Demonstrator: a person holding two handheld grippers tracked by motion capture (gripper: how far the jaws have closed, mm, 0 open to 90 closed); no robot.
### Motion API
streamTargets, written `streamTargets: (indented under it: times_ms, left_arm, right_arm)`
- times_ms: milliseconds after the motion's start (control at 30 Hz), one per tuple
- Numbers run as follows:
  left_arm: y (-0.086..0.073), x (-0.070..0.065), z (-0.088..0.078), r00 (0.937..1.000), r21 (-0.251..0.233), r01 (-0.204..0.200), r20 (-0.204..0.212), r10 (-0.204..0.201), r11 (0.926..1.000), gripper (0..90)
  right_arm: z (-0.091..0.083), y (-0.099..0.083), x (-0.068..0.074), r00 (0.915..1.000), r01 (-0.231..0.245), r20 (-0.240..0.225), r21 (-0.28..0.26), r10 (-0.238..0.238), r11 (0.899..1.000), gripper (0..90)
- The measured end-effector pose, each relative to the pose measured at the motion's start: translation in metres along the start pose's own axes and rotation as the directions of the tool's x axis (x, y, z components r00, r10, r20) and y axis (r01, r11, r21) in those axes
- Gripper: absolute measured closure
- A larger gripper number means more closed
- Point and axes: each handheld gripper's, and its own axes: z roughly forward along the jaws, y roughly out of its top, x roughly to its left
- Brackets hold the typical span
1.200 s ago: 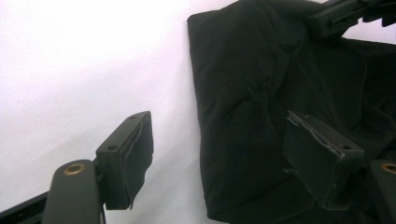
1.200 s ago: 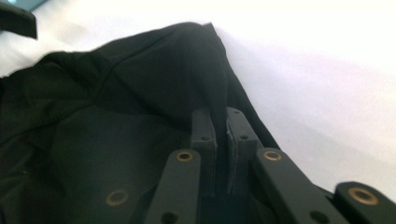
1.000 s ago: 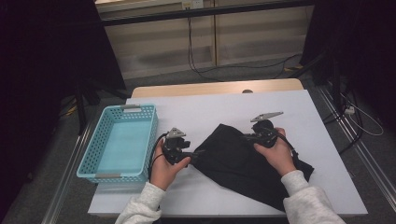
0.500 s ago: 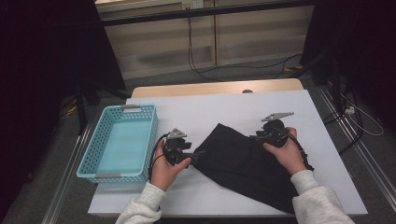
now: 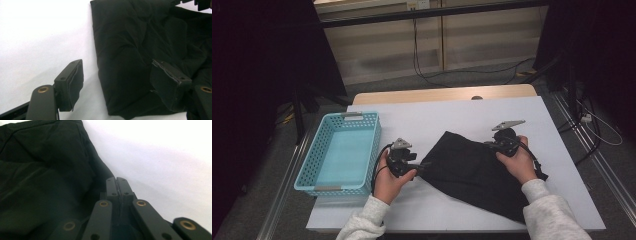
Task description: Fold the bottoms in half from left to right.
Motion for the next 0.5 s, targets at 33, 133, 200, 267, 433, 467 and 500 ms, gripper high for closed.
streamTargets:
  times_ms: [33, 133, 200, 267, 433, 467, 500]
  left_arm:
    - [0.000, 0.000, 0.001, 1.0000, 0.001, 0.000, 0.001, 0.000, 1.0000, 27.6]
    - [-0.001, 0.001, 0.001, 1.0000, 0.005, 0.003, -0.003, -0.003, 1.0000, 27.6]
    - [-0.001, 0.001, 0.001, 1.0000, 0.004, 0.004, 0.000, -0.004, 1.0000, 27.6]
    - [-0.001, 0.001, 0.000, 1.0000, 0.003, 0.005, -0.001, -0.005, 1.0000, 27.4]
    - [0.001, 0.000, -0.002, 1.0000, -0.003, 0.000, -0.001, 0.000, 1.0000, 27.0]
    - [0.001, -0.001, -0.002, 1.0000, -0.005, 0.001, -0.001, -0.001, 1.0000, 26.9]
    - [0.001, -0.001, -0.003, 1.0000, -0.005, -0.002, -0.003, 0.002, 1.0000, 26.7]
  right_arm:
    - [0.000, 0.001, 0.000, 0.9998, 0.017, 0.013, 0.000, -0.017, 1.000, 89.6]
    - [0.003, 0.000, 0.001, 0.9995, 0.024, 0.021, 0.011, -0.024, 1.000, 86.3]
    - [0.003, -0.002, 0.000, 0.9990, 0.012, 0.044, 0.009, -0.012, 1.000, 79.4]
    - [-0.001, -0.003, -0.002, 0.9977, 0.006, 0.068, -0.004, -0.005, 1.000, 76.0]
    - [-0.017, -0.002, -0.001, 0.9978, -0.028, 0.058, -0.081, 0.033, 0.996, 70.2]
    - [-0.021, -0.001, 0.001, 0.9986, -0.031, 0.040, -0.098, 0.035, 0.995, 68.4]
    - [-0.022, 0.000, 0.002, 0.9989, -0.025, 0.037, -0.104, 0.029, 0.994, 66.7]
